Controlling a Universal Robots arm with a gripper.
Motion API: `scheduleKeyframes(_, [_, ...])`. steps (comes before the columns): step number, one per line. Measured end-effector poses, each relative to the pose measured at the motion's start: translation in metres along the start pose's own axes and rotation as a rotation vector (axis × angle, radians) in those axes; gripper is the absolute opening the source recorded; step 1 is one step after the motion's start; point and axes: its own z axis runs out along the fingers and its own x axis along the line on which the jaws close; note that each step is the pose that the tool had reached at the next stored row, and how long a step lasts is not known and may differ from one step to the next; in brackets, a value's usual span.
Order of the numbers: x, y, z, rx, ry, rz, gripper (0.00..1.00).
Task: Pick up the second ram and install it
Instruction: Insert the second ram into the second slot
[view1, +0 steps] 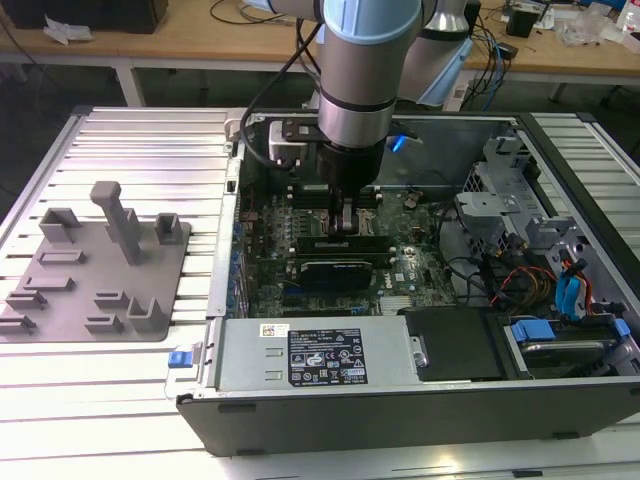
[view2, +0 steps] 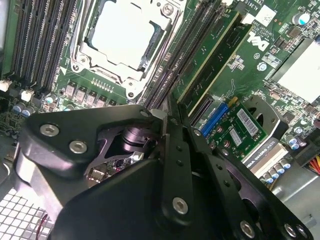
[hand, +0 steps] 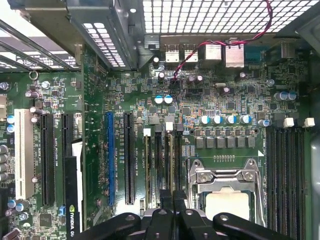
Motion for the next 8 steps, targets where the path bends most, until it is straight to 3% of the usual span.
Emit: scheduleKeyframes(8, [0.0,0.0,0.0029,0.0,-0.0001,0.0,0.09])
